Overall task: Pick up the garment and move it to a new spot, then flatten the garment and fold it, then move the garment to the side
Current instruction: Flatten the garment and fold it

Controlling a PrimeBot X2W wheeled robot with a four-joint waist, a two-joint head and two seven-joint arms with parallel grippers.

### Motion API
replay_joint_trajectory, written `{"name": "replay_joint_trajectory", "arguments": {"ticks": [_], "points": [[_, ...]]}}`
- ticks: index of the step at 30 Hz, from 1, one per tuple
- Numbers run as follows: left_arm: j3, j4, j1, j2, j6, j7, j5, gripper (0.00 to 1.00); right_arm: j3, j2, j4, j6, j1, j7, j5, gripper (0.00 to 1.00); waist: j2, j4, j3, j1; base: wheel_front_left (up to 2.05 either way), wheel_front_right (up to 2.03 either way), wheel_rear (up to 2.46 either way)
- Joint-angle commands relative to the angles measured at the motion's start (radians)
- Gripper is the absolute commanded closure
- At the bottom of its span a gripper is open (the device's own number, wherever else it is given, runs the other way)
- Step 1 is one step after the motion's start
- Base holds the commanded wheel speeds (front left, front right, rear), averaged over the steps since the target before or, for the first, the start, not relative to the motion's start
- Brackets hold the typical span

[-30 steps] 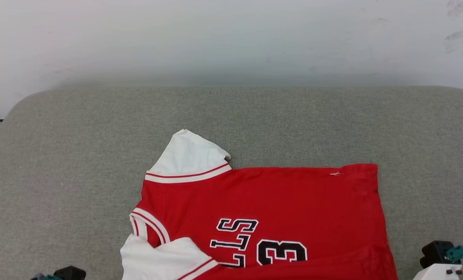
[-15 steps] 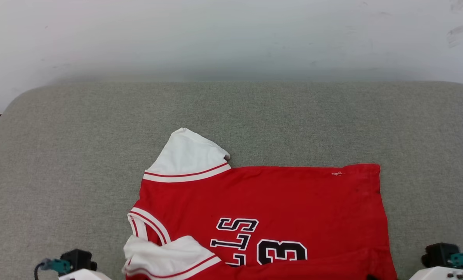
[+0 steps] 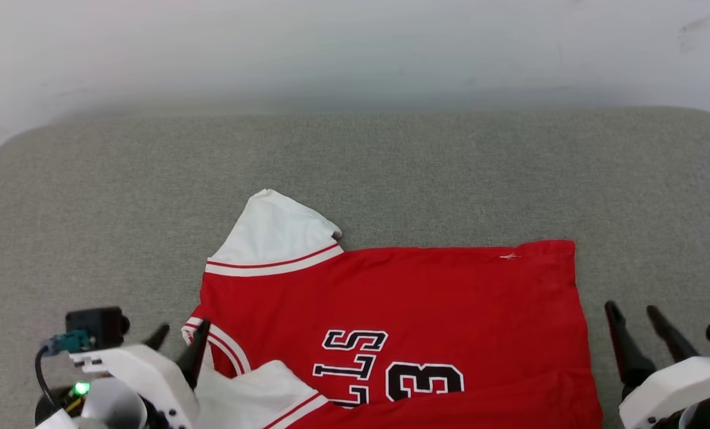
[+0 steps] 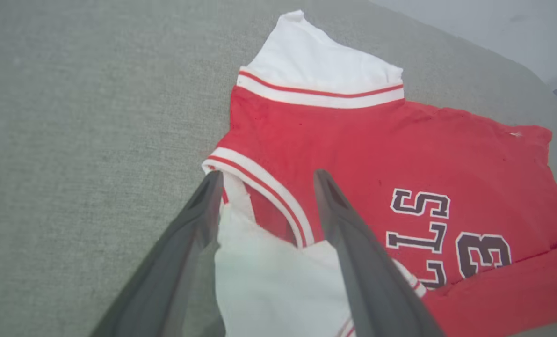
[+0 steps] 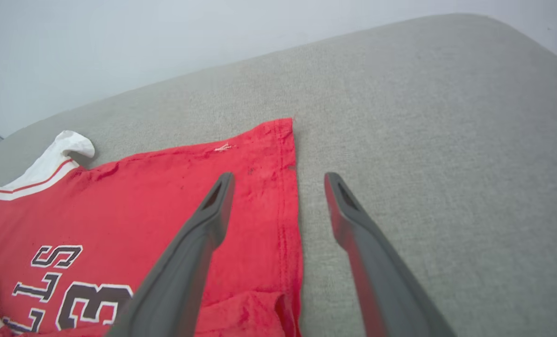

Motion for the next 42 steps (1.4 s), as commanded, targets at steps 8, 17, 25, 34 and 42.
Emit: {"name": "replay_joint_trajectory", "arguments": {"ticks": [8, 17, 25, 34, 42], "points": [[0.009, -0.014, -0.147, -0.028, 0.039, -0.167, 0.151, 0.00, -0.012, 0.033, -0.104, 0.000, -0.070, -0.091, -0.054, 0.00, 0.0000, -0.058, 0.091, -0.0001, 0.00, 0.00, 0.00], [-0.018, 0.126, -0.398, -0.023, -0.054, -0.058, 0.134, 0.00, 0.028, 0.045, -0.160, 0.000, -0.154, -0.129, -0.074, 0.00, 0.0000, -0.132, 0.221, -0.0001, 0.00, 0.00, 0.00], [-0.050, 0.314, -0.611, 0.034, -0.152, 0.223, 0.053, 0.00, 0.064, 0.048, -0.170, 0.000, -0.201, -0.147, -0.079, 0.00, 0.0000, -0.190, 0.300, -0.0001, 0.00, 0.00, 0.00], [-0.122, 0.452, -0.715, 0.109, -0.171, 0.552, 0.023, 0.00, 0.086, 0.049, -0.145, 0.000, -0.220, -0.164, -0.058, 0.00, 0.0000, -0.233, 0.356, -0.0001, 0.00, 0.00, 0.00], [-0.198, 0.521, -0.653, 0.084, -0.140, 0.770, -0.015, 1.00, 0.092, 0.049, -0.133, 0.000, -0.225, -0.170, -0.033, 0.00, 0.0000, -0.246, 0.377, -0.0001, 0.00, 0.00, 0.00]]}}
